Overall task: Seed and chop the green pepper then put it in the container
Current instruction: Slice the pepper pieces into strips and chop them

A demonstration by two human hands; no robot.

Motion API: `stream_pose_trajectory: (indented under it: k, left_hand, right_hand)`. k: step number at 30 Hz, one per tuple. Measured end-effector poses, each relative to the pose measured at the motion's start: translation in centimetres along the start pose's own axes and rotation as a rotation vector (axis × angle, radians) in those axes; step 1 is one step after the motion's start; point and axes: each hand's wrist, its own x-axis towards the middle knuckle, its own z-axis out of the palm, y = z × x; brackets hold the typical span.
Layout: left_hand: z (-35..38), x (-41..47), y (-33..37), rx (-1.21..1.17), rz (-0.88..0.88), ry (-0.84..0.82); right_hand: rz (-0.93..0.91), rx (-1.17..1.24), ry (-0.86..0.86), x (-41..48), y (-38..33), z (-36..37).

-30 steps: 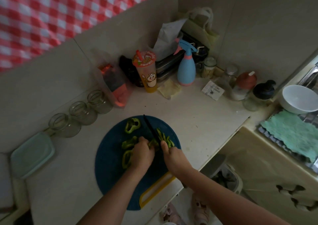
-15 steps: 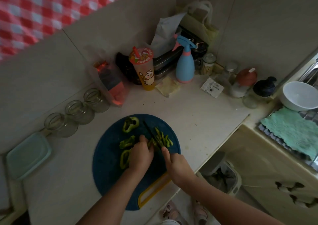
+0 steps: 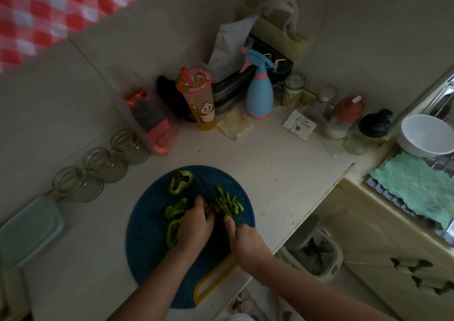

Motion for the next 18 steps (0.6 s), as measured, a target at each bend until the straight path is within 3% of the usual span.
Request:
stream_pose_trajectory:
  k: [6, 18]
  left_hand:
    - [-0.2, 0.4, 0.1, 0.022, 0.044, -0.013]
    - [1.0, -0.7, -0.7, 0.134, 0.051, -0.065]
  right_hand:
    - [0.0, -0.015, -0.041, 0.3, -0.2, -0.2]
    - [0.125, 0.046, 0.038, 2.7, -2.6, 1.1]
